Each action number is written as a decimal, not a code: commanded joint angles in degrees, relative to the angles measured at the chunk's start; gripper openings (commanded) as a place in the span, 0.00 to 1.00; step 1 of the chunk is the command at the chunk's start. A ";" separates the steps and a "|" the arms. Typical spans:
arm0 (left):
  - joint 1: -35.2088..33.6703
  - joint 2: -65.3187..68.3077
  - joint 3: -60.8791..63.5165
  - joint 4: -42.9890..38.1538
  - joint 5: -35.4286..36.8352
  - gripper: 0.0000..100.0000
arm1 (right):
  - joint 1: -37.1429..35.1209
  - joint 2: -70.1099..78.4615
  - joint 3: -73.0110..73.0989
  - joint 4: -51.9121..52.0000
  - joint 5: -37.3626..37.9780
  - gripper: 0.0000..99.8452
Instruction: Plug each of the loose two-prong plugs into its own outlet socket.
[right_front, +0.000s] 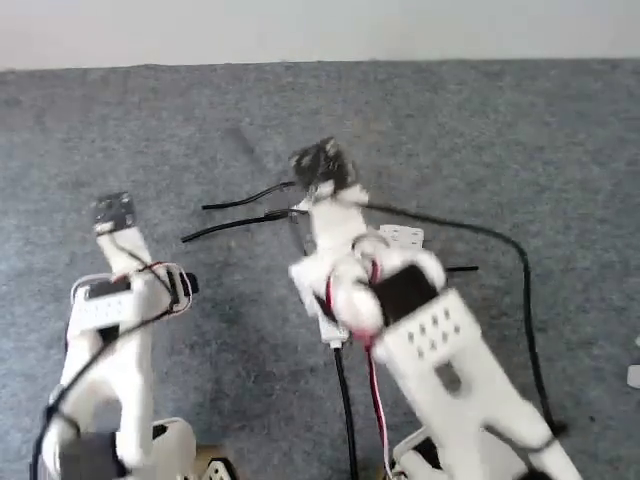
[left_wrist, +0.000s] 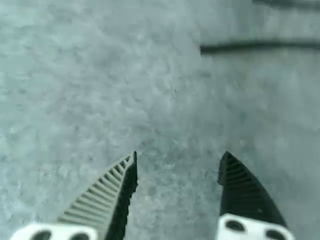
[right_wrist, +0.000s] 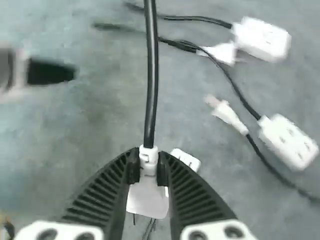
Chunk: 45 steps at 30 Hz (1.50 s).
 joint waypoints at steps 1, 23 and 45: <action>2.90 5.80 -8.31 4.13 -5.80 0.25 | -4.53 -7.08 4.57 -2.33 8.79 0.01; 23.03 -25.85 11.03 8.18 -33.85 0.10 | -1.45 -9.01 10.64 -6.81 16.97 0.01; 8.79 -55.56 30.64 -10.29 -0.18 0.10 | 4.70 -9.01 16.79 -16.57 2.37 0.01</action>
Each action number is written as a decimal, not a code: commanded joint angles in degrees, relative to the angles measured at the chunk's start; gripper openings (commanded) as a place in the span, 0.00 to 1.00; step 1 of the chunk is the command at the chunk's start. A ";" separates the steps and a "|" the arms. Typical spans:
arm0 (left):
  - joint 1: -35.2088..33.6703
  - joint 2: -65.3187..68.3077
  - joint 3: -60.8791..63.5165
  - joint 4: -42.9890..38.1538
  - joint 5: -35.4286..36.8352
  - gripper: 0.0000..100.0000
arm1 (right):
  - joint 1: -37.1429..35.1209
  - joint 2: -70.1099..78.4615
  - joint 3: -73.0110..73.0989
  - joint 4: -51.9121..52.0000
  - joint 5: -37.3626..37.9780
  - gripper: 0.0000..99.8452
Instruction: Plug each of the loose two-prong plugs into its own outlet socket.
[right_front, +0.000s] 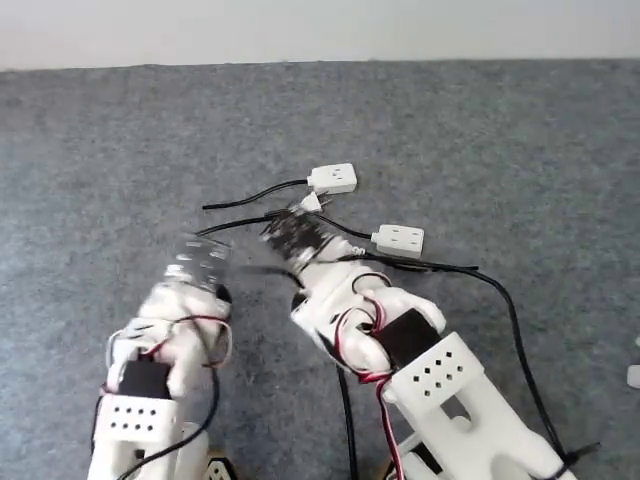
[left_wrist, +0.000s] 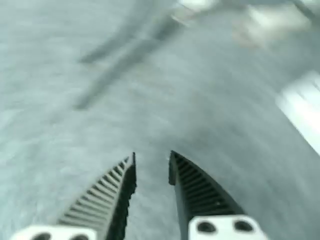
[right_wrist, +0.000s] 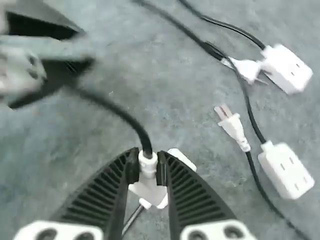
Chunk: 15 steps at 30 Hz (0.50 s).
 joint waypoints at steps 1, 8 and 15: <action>-7.74 -3.60 2.07 -7.91 10.73 0.10 | 4.97 -1.36 2.11 -6.73 -8.09 0.01; -16.00 -14.95 9.71 -9.76 18.37 0.10 | 9.45 -1.36 5.54 -11.82 -16.26 0.01; -20.04 -28.75 12.97 -2.29 18.64 0.10 | 10.33 -1.36 8.26 -14.99 -21.89 0.01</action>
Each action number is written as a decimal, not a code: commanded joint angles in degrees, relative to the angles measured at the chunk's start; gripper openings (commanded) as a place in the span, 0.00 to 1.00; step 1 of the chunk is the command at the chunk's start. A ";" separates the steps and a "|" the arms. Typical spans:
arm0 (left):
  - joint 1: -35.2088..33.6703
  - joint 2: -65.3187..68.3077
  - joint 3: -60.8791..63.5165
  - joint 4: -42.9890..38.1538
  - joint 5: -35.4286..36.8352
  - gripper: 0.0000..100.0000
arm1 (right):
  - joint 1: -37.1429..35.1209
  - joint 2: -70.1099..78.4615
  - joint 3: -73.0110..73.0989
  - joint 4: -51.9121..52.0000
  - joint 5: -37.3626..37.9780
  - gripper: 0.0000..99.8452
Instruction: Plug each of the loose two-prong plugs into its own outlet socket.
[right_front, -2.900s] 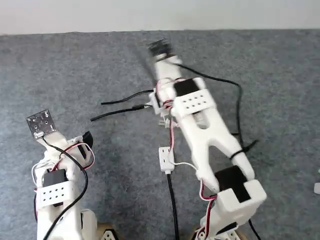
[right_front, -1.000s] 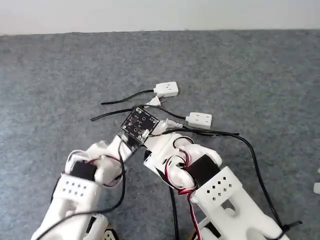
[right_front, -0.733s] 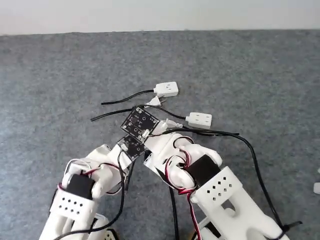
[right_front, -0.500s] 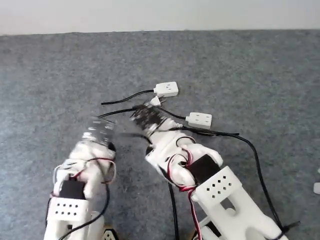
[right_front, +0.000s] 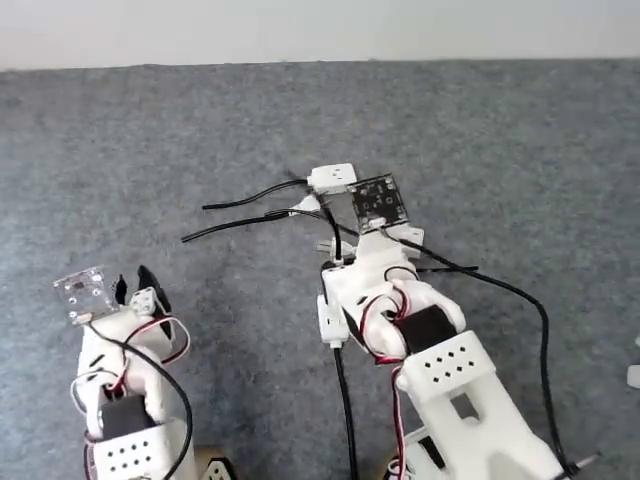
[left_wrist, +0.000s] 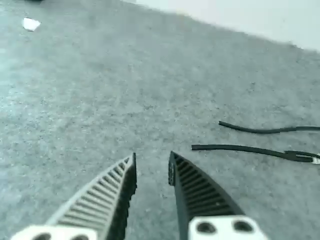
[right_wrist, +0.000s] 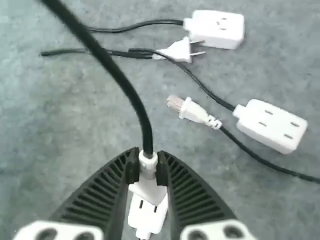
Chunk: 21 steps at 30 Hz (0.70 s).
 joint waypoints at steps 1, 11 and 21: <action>-0.88 -5.98 -0.40 4.66 0.62 0.10 | 0.22 -1.27 1.23 -4.26 -2.29 0.01; -0.79 -9.93 -0.66 9.93 0.35 0.10 | -1.89 -1.27 8.35 -13.32 4.31 0.01; 0.70 -9.85 -0.66 12.75 -4.75 0.10 | -1.71 -1.19 11.96 -18.24 8.44 0.01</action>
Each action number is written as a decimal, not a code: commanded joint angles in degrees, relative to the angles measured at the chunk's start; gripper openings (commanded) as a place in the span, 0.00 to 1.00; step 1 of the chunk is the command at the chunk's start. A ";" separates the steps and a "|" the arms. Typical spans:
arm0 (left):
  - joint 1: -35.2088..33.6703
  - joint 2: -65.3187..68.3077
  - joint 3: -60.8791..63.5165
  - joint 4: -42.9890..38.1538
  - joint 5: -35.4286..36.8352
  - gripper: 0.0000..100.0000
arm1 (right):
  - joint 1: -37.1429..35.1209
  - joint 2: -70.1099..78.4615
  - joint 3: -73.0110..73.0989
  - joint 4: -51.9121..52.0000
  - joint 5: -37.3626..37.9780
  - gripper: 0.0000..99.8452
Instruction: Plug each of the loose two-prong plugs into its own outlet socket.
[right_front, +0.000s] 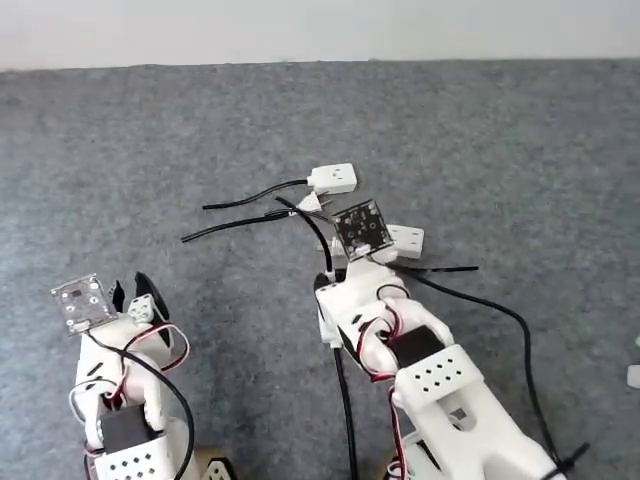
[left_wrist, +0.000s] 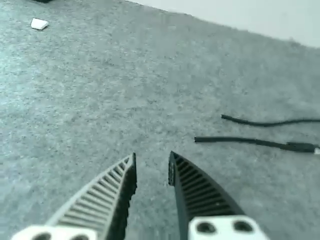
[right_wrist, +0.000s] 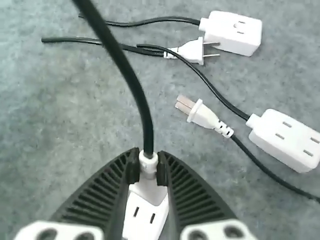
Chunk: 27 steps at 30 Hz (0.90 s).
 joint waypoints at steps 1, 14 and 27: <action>1.85 -0.44 -0.66 2.02 -3.16 0.10 | 0.13 -1.19 -0.79 -2.68 1.32 0.01; 2.29 4.04 -0.66 -0.18 -5.80 0.10 | 0.13 0.31 -0.53 -7.16 5.27 0.01; 2.37 9.76 -2.33 -1.49 -6.24 0.10 | 0.22 7.87 -2.90 -7.96 5.80 0.01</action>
